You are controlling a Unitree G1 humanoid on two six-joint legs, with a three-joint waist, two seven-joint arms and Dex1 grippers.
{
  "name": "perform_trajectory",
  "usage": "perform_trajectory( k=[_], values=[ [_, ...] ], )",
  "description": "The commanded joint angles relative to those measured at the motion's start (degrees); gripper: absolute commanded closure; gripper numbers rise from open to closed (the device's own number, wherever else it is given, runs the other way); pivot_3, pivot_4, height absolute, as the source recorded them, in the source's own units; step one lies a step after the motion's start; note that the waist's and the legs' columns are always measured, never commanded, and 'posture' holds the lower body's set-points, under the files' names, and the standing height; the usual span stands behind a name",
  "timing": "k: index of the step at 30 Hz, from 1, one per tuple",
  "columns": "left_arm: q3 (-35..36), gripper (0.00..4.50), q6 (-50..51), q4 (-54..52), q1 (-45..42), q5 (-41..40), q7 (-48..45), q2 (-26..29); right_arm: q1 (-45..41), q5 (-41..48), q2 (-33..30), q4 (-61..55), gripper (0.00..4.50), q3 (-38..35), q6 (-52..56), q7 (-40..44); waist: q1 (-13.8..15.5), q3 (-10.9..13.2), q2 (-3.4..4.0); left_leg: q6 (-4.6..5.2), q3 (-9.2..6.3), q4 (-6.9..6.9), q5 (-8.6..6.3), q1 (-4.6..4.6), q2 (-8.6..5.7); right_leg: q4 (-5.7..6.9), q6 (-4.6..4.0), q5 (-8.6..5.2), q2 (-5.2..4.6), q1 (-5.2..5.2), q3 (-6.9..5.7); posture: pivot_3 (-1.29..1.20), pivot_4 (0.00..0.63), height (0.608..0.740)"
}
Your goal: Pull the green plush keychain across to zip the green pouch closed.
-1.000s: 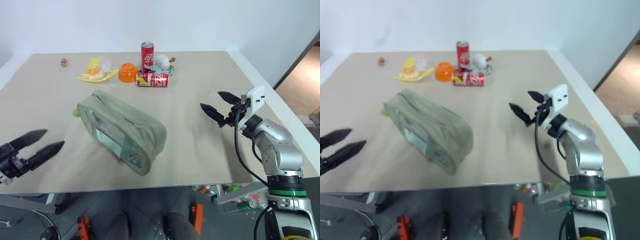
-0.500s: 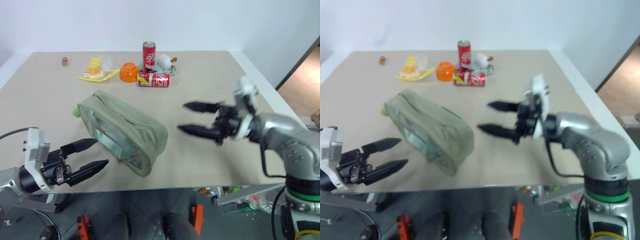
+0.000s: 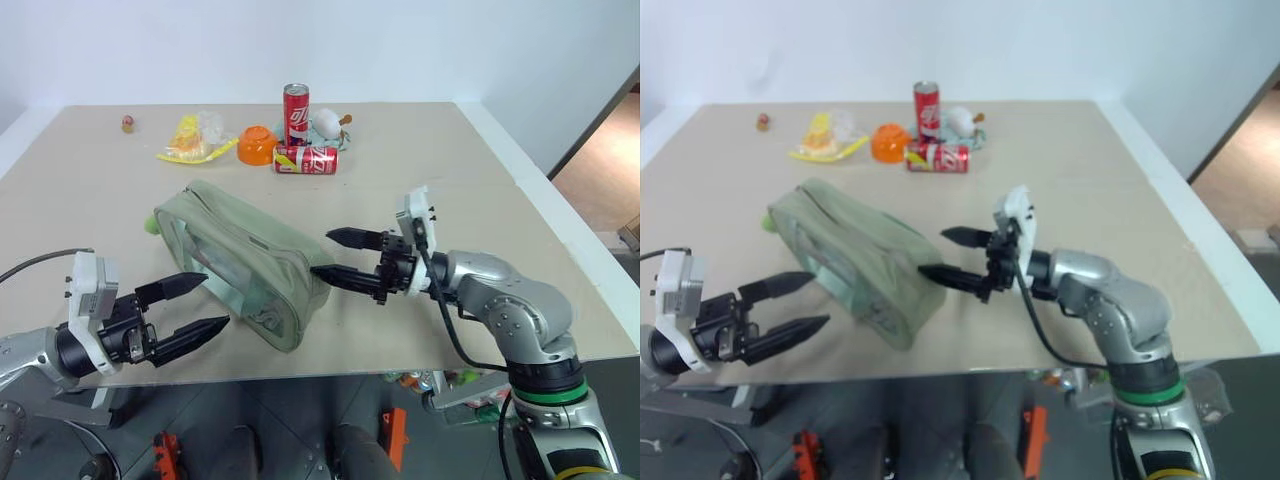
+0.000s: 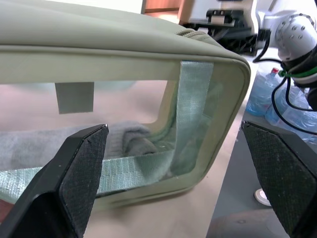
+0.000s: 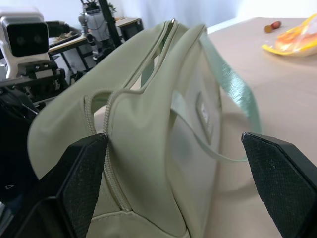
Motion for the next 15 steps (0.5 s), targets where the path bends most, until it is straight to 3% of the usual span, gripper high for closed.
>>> perform_trajectory(
  k=[1,10,12,15],
  values=[
    [0.4,0.00,-2.0,-0.7,0.7,0.9,-0.2,-0.6,-1.1,-0.7,0.5,0.0,0.87,0.1,-1.8,1.4,0.0,0.0,0.00,0.00,-0.01,-0.01,0.00,-0.01,0.00,0.00,0.01,-0.01,0.00,-0.01,0.00,0.00,0.150,0.740],
    [0.3,0.00,-3.8,-0.7,2.1,2.4,-0.2,-2.0,-2.3,-2.7,1.0,1.8,4.04,0.9,-3.4,4.7,0.0,0.0,0.00,-0.01,-0.01,0.01,-0.01,0.01,0.00,0.00,-0.11,-0.04,0.00,0.01,0.00,0.00,0.150,0.740],
    [0.0,0.00,-4.0,-0.8,2.4,2.6,-0.2,-2.2,-2.7,-3.3,0.4,2.1,4.39,1.0,-4.2,6.0,0.0,0.0,0.00,-0.01,-0.01,0.03,0.00,0.01,0.00,0.00,-0.12,-0.04,0.00,0.01,0.00,0.00,0.150,0.740],
    [-0.4,0.00,-4.1,-1.0,2.3,2.6,0.1,-2.4,-3.7,-4.7,-1.5,3.2,4.39,1.1,-6.4,9.5,0.0,0.0,0.00,-0.01,0.00,0.03,0.00,0.00,0.00,0.00,-0.12,-0.05,0.00,0.01,0.00,0.00,0.150,0.740]
  ],
)
